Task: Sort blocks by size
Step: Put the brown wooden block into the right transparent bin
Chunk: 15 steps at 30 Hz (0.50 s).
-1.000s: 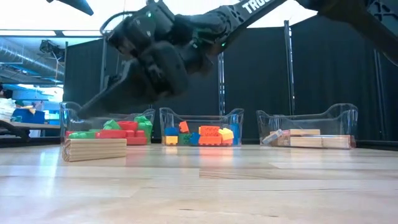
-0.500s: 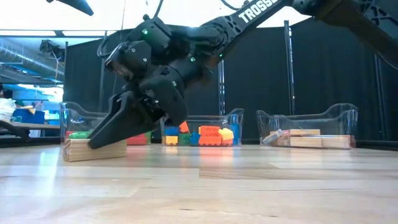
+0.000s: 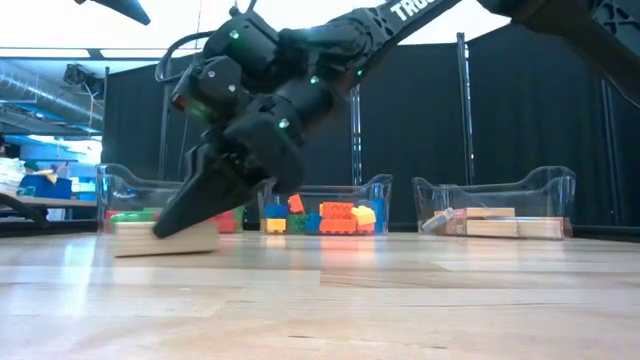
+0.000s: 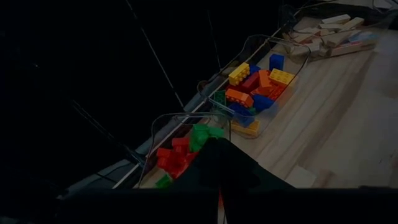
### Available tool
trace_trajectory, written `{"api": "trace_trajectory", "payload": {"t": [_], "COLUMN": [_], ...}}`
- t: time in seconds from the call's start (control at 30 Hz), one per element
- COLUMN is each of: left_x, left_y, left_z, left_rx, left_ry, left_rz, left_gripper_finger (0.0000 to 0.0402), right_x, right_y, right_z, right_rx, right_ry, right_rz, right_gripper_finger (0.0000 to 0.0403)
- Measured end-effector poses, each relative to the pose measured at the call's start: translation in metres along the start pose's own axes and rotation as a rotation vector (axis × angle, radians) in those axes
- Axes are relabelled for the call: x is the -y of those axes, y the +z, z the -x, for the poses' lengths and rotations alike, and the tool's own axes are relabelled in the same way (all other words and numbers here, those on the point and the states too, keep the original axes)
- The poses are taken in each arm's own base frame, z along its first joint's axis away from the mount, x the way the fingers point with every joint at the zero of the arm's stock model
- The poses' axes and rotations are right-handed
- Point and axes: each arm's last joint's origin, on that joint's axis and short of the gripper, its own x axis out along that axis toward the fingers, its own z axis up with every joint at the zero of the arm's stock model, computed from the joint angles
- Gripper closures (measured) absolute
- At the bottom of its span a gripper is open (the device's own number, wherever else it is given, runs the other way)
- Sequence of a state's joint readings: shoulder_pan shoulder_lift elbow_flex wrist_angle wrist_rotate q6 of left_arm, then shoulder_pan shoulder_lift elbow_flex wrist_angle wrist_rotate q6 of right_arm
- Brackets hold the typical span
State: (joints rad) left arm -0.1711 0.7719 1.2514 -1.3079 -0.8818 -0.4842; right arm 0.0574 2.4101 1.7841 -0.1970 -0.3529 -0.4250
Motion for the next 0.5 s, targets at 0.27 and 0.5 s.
{"api": "trace_trajectory", "payload": {"t": [0.27, 0.5], "left_x": [0.000, 0.000], "left_y": [0.000, 0.000], "left_z": [0.000, 0.000], "left_rx": [0.000, 0.001], "left_ry": [0.000, -0.001], "left_rz": [0.000, -0.005], "left_gripper_finger": [0.0397, 0.0397], "right_x": [0.003, 0.022], "right_y": [0.017, -0.009], "right_z": [0.056, 0.106], "right_rx": [-0.109, -0.336], "right_ry": [0.026, 0.073], "right_rz": [-0.080, -0.240], "right_gripper_finger": [0.0336, 0.0336]}}
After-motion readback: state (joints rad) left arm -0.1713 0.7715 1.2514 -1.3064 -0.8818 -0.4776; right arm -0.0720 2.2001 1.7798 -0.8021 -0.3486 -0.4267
